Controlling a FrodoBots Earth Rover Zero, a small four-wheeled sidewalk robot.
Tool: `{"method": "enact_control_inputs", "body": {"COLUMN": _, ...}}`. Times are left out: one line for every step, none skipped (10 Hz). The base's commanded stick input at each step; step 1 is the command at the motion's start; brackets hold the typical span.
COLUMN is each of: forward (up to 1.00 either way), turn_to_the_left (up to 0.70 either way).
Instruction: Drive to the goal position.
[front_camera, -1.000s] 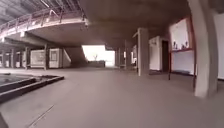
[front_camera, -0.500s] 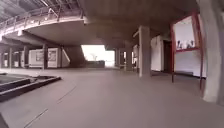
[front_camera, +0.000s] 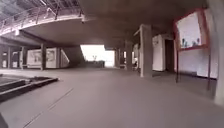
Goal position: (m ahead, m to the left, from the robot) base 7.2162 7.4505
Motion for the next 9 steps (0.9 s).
{"method": "enact_control_inputs", "body": {"forward": 0.5, "turn_to_the_left": 0.0}}
{"method": "enact_control_inputs", "body": {"forward": 0.5, "turn_to_the_left": 0.0}}
{"method": "enact_control_inputs", "body": {"forward": 0.5, "turn_to_the_left": 0.0}}
{"method": "enact_control_inputs", "body": {"forward": 0.5, "turn_to_the_left": 0.0}}
{"method": "enact_control_inputs", "body": {"forward": 0.5, "turn_to_the_left": 0.0}}
{"method": "enact_control_inputs", "body": {"forward": 0.5, "turn_to_the_left": 0.0}}
{"method": "enact_control_inputs", "body": {"forward": 0.5, "turn_to_the_left": 0.0}}
{"method": "enact_control_inputs", "body": {"forward": 0.5, "turn_to_the_left": 0.0}}
{"method": "enact_control_inputs", "body": {"forward": 0.5, "turn_to_the_left": 0.0}}
